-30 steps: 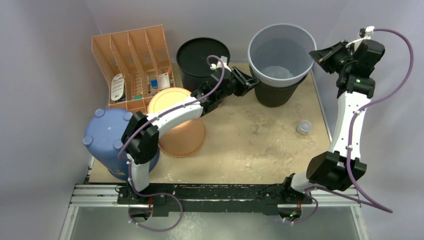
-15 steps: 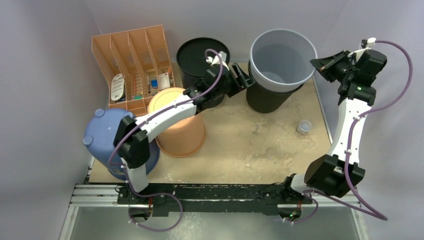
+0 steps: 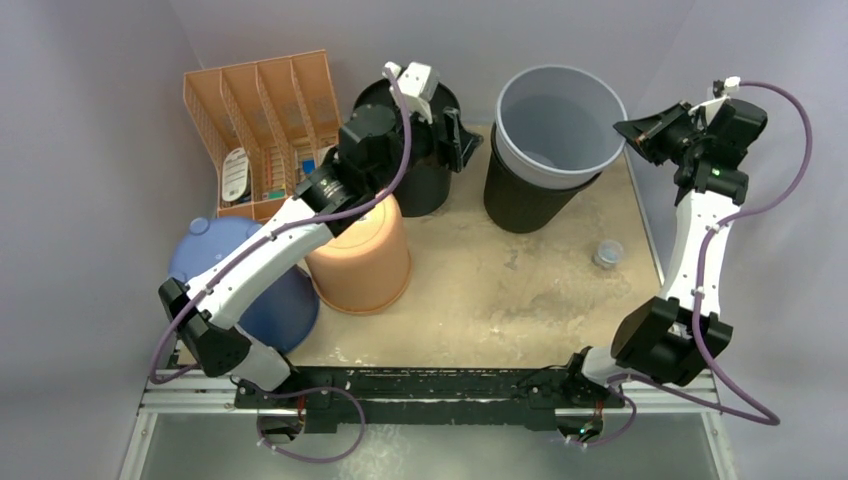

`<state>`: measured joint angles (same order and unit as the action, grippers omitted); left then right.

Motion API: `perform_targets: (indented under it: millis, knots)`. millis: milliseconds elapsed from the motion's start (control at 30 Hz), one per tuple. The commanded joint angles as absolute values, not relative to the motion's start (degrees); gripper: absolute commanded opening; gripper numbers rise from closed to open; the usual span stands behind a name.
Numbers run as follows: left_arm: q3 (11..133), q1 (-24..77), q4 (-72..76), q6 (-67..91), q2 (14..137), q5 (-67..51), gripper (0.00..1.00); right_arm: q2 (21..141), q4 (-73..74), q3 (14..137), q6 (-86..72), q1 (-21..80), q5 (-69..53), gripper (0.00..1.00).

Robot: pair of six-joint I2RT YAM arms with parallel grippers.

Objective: Turn the large container upside down
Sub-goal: Adjust the container in the container.

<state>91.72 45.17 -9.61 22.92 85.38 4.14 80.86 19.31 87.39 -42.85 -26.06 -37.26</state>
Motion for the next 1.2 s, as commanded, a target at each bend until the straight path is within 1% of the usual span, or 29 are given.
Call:
perform_targets:
  millis: [0, 33, 100, 167, 233, 300, 367, 533, 633, 733, 833, 967, 1067, 1167]
  knots:
    - [102.44, 46.34, -14.05, 13.66, 89.95, -2.09, 0.72, 81.87, 14.39, 91.17, -44.61, -26.37, -41.91, 0.0]
    - [104.12, 46.79, -14.81, 13.68, 90.84, -2.63, 0.72, 82.17, 14.44, 91.22, -44.62, -26.4, -41.85, 0.06]
    - [106.58, 47.46, -15.73, 14.28, 92.54, -3.63, 0.73, 82.63, 14.62, 91.3, -44.47, -26.4, -41.74, 0.26]
    - [108.86, 48.09, -16.68, 14.11, 94.1, -4.4, 0.73, 82.87, 14.94, 91.57, -44.05, -26.41, -41.7, 0.39]
    - [111.11, 48.68, -17.81, 13.3, 95.7, -4.44, 0.73, 82.6, 15.09, 91.66, -43.62, -26.38, -41.49, 0.55]
    - [113.51, 49.07, -18.79, 11.96, 97.39, -4.52, 0.73, 82.0, 15.33, 91.95, -43.07, -26.37, -41.0, 0.67]
    - [116.48, 49.38, -19.85, 10.64, 98.96, -4.7, 0.73, 81.18, 16.39, 92.66, -42.16, -26.4, -39.45, 0.75]
    - [121.32, 49.39, -22.64, 8.69, 101.66, -7.47, 0.73, 76.29, 16.24, 91.18, -40.44, -26.64, -33.27, 0.79]
    - [121.98, 49.39, -21.82, 7.98, 102.29, -8.59, 0.73, 71.52, 14.09, 84.63, -43.09, -28.88, -30.32, 0.78]
    - [126.38, 49.39, -23.09, 6.8, 105.36, -8.99, 0.73, 68.18, 7.64, 72.81, -48.58, -32.66, -35.01, 0.74]
    - [134.53, 49.57, -27.08, 6.1, 111.05, -9.66, 0.73, 68.61, 5.1, 67.02, -49.88, -33.22, -40.02, 0.71]
    - [143.8, 49.97, -30.37, 5.71, 117.99, -11.26, 0.73, 69.29, 2.97, 65.05, -48.58, -33.18, -41.39, 0.71]
    - [146.81, 50.18, -31.09, 5.06, 121.61, -12.11, 0.73, 69.92, 3.54, 65.12, -47.73, -33.15, -42.04, 0.72]
    - [147.22, 50.18, -30.38, 5.85, 123.59, -13.44, 0.73, 70.97, 3.82, 64.99, -47.19, -33.13, -43.75, 0.73]
